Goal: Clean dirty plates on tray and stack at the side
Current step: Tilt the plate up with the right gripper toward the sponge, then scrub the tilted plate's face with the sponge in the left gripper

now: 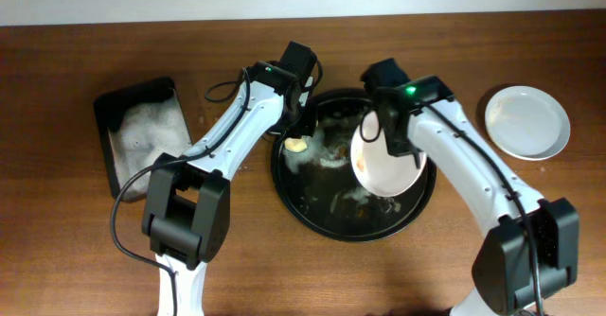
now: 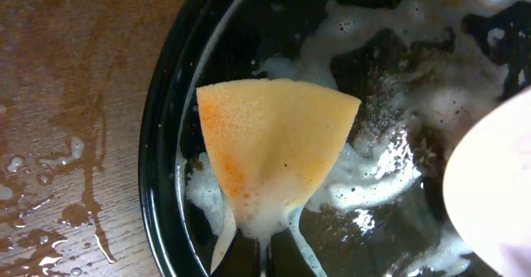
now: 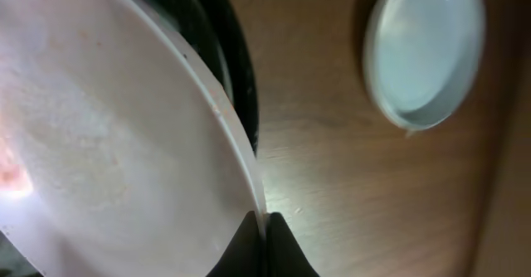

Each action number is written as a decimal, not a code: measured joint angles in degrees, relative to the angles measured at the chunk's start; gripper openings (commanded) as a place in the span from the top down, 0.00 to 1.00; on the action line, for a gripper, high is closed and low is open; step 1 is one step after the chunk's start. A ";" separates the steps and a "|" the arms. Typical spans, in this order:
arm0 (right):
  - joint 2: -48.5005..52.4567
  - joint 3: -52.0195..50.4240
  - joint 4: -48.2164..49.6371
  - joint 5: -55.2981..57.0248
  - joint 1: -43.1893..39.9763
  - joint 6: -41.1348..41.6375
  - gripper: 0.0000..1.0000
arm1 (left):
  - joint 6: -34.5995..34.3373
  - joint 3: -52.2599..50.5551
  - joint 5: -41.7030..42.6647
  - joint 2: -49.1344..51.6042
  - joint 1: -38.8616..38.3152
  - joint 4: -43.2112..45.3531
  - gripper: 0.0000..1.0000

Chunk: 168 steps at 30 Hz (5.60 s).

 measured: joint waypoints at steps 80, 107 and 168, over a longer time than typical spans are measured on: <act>-0.85 7.02 -16.65 -0.17 2.89 18.43 0.96 | -5.57 -11.52 30.84 -0.37 -6.82 13.75 1.00; -0.85 7.02 -15.82 3.30 2.89 18.34 0.96 | -5.75 -16.13 38.93 -3.80 -10.73 11.21 1.00; -0.85 7.02 -23.61 29.94 14.84 17.05 0.96 | -5.66 -16.44 17.14 -7.43 4.28 16.04 1.00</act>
